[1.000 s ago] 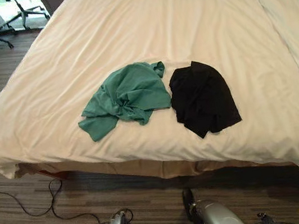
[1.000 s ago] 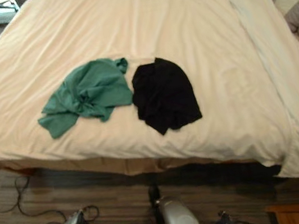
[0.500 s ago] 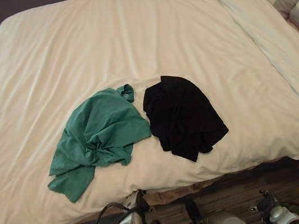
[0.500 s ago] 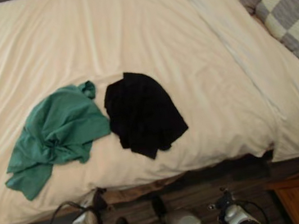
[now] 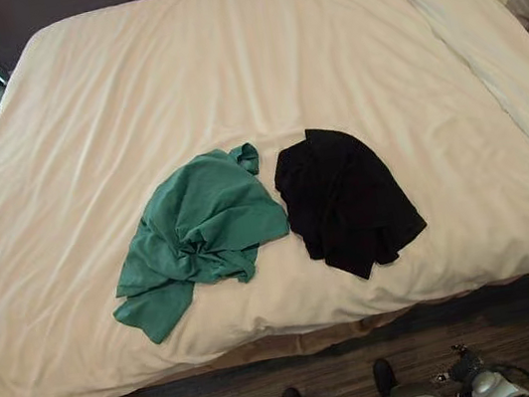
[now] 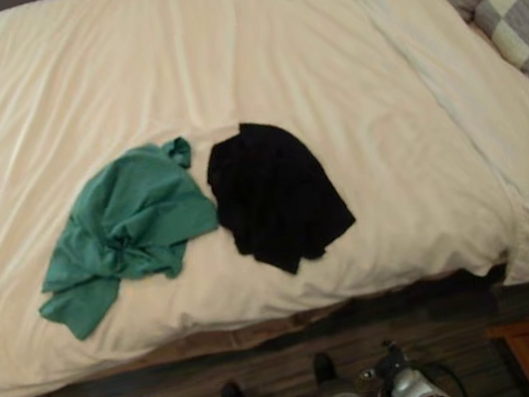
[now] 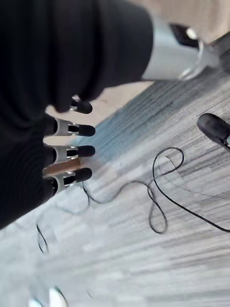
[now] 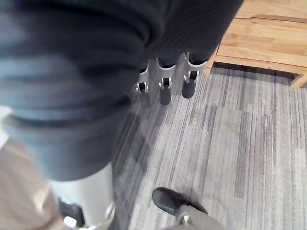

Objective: Tidy up the quilt and then pick up the clothes from the bed and put them into the laundry hamper.

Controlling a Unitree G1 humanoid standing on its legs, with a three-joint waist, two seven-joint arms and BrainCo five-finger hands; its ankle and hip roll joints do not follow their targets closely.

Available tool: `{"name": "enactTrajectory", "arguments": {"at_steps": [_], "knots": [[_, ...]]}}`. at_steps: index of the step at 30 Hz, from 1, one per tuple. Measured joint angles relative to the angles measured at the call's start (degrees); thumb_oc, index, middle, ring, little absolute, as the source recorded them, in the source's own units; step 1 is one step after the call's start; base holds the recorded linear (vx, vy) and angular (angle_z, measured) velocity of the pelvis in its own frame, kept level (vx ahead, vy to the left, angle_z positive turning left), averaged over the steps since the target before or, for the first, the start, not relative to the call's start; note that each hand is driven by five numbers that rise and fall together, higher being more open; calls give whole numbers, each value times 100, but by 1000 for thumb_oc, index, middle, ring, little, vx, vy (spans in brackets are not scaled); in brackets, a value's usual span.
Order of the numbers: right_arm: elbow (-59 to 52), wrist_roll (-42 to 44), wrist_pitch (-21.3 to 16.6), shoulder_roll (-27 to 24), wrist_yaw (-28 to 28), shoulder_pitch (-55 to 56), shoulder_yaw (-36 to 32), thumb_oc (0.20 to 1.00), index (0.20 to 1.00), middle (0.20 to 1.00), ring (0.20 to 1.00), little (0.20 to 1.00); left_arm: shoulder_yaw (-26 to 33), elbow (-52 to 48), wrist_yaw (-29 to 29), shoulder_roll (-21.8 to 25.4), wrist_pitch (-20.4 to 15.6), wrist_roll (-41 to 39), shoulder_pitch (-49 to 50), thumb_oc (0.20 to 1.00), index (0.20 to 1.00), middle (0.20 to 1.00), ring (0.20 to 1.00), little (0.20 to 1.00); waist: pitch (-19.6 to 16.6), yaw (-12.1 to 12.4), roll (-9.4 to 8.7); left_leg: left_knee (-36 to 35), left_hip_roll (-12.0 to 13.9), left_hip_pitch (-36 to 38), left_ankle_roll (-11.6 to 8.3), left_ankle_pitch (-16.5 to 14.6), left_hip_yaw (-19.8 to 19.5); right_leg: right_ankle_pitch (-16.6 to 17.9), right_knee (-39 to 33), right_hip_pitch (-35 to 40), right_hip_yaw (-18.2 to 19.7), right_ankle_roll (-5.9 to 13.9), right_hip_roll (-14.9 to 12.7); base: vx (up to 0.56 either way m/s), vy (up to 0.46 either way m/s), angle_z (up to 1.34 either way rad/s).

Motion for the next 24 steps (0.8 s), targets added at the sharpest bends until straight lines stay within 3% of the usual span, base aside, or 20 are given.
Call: {"name": "enactTrajectory", "arguments": {"at_steps": [1, 5, 7, 9, 10, 11, 15, 17, 21, 22, 24], "knots": [[18, 387, 2, -37, -57, 103, -747, 1000, 1000, 1000, 1000, 1000, 815, 254, 132, 20, -9, -615, 97, 1000, 1000, 1000, 1000, 1000, -139, 1, 0, -1, -3, -2, -15, -8, -37, -1, -77, 47, -41, 0, -5, 26, -23, 13], [-34, 1080, 47, -551, -372, 392, -1554, 1000, 1000, 1000, 1000, 1000, 1763, 424, 532, 448, 41, -1887, 488, 1000, 1000, 1000, 1000, 1000, -359, 43, 55, -1, -54, 9, -69, -42, -66, 31, -197, 145, -84, 49, -56, 17, -22, 8], [-829, 1269, 90, -904, -718, 884, -2090, 1000, 1000, 1000, 1000, 1000, 2681, -80, 783, 778, -87, -2661, 581, 1000, 1000, 1000, 1000, 1000, -384, 121, 102, -1, -109, 15, -84, -32, -121, 78, -270, 231, -127, 87, -105, -11, -26, 16], [-1794, 946, -5, -1343, -1269, 1389, -1998, 1000, 1000, 1000, 1000, 1000, 2740, -1062, 1231, 1116, -603, -3238, 863, 1000, 1000, 1000, 1000, 1000, -401, 124, 119, -2, -164, 14, -110, -12, -196, 88, -270, 240, -184, 123, -164, -21, -23, 19], [-2957, 301, 72, -1737, -1548, 1718, -2009, 1000, 1000, 1000, 1000, 1000, 2938, -2613, 1526, 1188, -927, -3694, 1055, 1000, 1000, 1000, 1000, 1000, -402, 127, 117, -38, -216, 2, -123, -8, -215, 106, -271, 279, -200, 192, -217, -34, -31, 9], [-3597, -65, 71, -1994, -1655, 1777, -2024, 1000, 1000, 1000, 1000, 1000, 3002, -3475, 1642, 1291, -1168, -3847, 1078, 1000, 1000, 1000, 1000, 1000, -401, 121, 79, -39, -240, 17, -136, -21, -235, 113, -271, 327, -203, 206, -239, -31, -27, 9], [-4510, -993, -122, -2391, -1743, 1412, -2062, 1000, 1000, 1000, 1000, 1000, 2694, -5127, 1615, 1446, -1922, -4024, 751, 1000, 1000, 1000, 1000, 1000, -491, 119, -53, -40, -288, -15, -99, -37, -319, 146, -270, 322, -181, 256, -271, -43, -16, 6], [-4632, -1063, -109, -2557, -1622, 1118, -1908, 1000, 1000, 1000, 1000, 1000, 2304, -5250, 1471, 1572, -1935, -3993, 628, 1000, 1000, 1000, 1000, 1000, -492, 109, -77, -40, -299, -17, -84, -24, -319, 151, -270, 315, -161, 263, -280, 0, 0, 0], [-4827, -1219, -78, -2700, -1376, 523, -1308, 1000, 1000, 1000, 1000, 1000, 1656, -5336, 1305, 1757, -1661, -3602, 432, 1000, 1000, 1000, 1000, 1000, -487, 101, -84, -29, -314, -82, -51, 76, -320, 201, -271, 224, -159, 213, -289, -22, 7, 0], [-5014, -1230, -128, -2793, -1270, 130, -822, 1000, 1000, 1000, 1000, 1000, 1066, -5511, 1183, 2163, -1439, -3149, 259, 1000, 1000, 1000, 1000, 1000, -410, 106, -84, -2, -316, -142, -39, 134, -311, 237, -270, 151, -156, 212, -288, -65, 19, -1], [-5246, -1234, -248, -2797, -1104, -302, -471, 1000, 1000, 1000, 1000, 1000, 676, -5691, 966, 2488, -1247, -2262, -48, 1000, 1000, 1000, 1000, 1000, -320, 107, -47, 0, -320, -183, -24, 159, -303, 270, -270, 105, -153, 204, -293, -87, 23, -2]]}}
